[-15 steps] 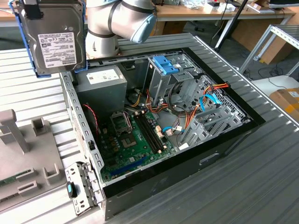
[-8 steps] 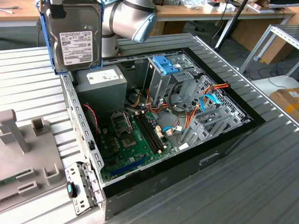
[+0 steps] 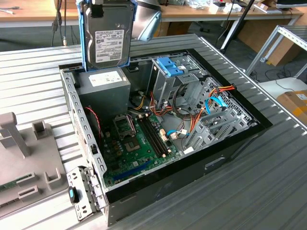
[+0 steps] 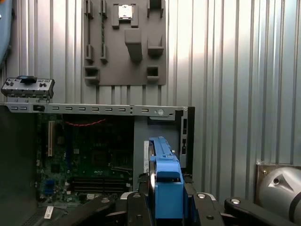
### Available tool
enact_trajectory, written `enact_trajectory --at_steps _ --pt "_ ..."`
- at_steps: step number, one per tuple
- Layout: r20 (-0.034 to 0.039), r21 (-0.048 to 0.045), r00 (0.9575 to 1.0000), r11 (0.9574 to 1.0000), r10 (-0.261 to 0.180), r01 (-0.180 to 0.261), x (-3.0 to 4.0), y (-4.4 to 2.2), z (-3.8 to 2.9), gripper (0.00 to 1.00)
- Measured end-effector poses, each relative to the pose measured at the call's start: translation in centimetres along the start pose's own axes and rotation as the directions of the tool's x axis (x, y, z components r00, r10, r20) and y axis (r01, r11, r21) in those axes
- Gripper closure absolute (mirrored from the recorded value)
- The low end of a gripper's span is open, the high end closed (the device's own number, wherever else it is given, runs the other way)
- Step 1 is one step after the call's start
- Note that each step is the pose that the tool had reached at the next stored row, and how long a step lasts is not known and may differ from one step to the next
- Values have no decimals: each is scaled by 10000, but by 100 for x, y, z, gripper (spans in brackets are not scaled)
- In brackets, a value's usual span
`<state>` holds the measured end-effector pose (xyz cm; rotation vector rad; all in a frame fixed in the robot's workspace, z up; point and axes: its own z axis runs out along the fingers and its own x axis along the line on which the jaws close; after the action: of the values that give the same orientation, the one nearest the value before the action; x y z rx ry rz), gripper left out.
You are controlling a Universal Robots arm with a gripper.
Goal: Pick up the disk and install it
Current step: 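Pick up the disk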
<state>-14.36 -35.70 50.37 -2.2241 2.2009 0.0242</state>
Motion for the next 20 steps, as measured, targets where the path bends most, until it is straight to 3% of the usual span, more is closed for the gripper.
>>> enact_trajectory --at_steps 1,3,7,14,17,20 --pt "-1 -1 10000 10000 0 0 -1 -32 -1 63" --pt "0 0 10000 10000 -1 1 -2 -164 0 63" --pt "-1 0 10000 10000 -5 5 16 -193 -1 63" --pt "-1 0 10000 10000 -3 3 385 -188 -8 63" --pt "-1 0 10000 10000 -3 3 470 -187 -10 63" --pt "-1 0 10000 10000 -3 3 598 -185 -12 63"
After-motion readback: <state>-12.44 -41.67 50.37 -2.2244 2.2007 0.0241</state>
